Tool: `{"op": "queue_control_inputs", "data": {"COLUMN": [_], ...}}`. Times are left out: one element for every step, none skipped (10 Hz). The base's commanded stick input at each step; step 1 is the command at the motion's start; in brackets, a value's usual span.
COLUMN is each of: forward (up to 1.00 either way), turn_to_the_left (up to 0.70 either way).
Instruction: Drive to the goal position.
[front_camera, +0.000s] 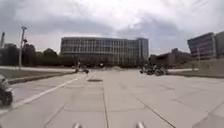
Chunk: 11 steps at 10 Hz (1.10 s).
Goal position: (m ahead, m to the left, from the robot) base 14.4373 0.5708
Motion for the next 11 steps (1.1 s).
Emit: {"op": "queue_control_inputs", "data": {"forward": [0.70,0.70,0.70,0.70,0.70,0.70,0.70,0.70,0.70,0.70,0.70], "turn_to_the_left": [-0.14,-0.14,-0.14,-0.14,-0.14,-0.14,-0.11,0.00,0.00,0.00,0.00]}}
